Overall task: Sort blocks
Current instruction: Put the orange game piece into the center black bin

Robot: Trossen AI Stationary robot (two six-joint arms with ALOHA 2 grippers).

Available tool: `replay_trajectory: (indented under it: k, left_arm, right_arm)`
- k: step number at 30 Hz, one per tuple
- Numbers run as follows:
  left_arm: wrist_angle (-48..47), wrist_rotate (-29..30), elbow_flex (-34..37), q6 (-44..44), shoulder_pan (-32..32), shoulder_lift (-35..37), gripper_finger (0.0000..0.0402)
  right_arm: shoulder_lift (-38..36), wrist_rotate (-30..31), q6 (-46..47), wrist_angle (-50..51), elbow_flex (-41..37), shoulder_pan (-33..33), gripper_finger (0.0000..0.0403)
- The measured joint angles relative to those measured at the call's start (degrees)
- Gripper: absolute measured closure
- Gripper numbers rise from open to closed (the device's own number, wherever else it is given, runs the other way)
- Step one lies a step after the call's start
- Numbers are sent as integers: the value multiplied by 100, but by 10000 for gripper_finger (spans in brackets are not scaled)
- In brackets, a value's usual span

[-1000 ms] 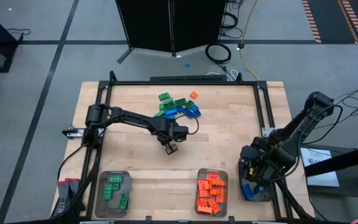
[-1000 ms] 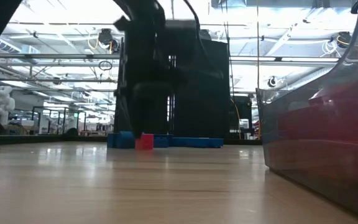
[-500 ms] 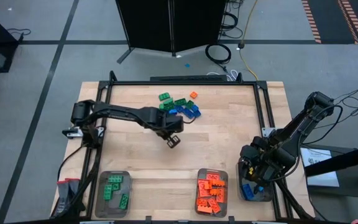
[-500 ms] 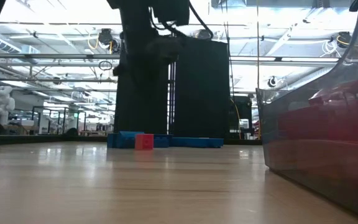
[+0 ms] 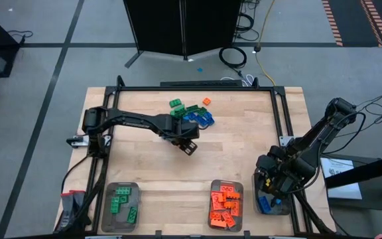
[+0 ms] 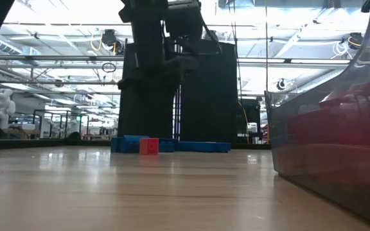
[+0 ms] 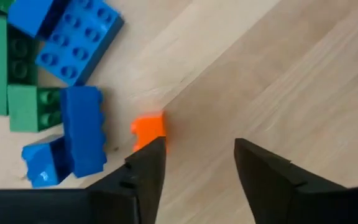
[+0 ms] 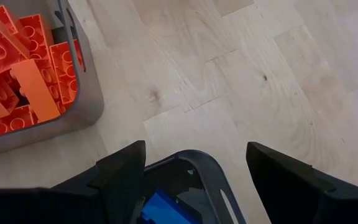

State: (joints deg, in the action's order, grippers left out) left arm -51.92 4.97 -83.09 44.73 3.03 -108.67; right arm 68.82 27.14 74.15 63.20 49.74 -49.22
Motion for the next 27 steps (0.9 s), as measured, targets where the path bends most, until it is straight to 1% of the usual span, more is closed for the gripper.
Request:
replay_trajectory:
  k: [5, 11, 14, 20, 23, 25, 27]
  left_arm:
    - [-163, 67, 0, 2, 13, -69, 182]
    - [-326, 145, 7, 133, 37, -385, 180]
    - [-237, 272, 7, 150, 37, -605, 180]
    - [-147, 335, 6, 195, 42, -974, 182]
    - [-102, 371, -2, 197, 55, -1009, 204]
    - [-65, 414, -2, 195, 57, -1011, 238]
    - [-56, 544, -2, 157, 56, -1019, 285]
  right_arm:
    - [0, 2, -15, 2, 0, -1, 129]
    - [0, 3, -22, 4, 0, 0, 129]
    - [0, 4, -22, 6, 0, -1, 129]
    - [-2, 4, -24, 6, -2, -2, 129]
    - [-2, 15, -24, 11, 0, 0, 129]
    - [-2, 27, -43, 13, 0, -2, 129]
    - [-2, 40, -46, 31, 0, 0, 129]
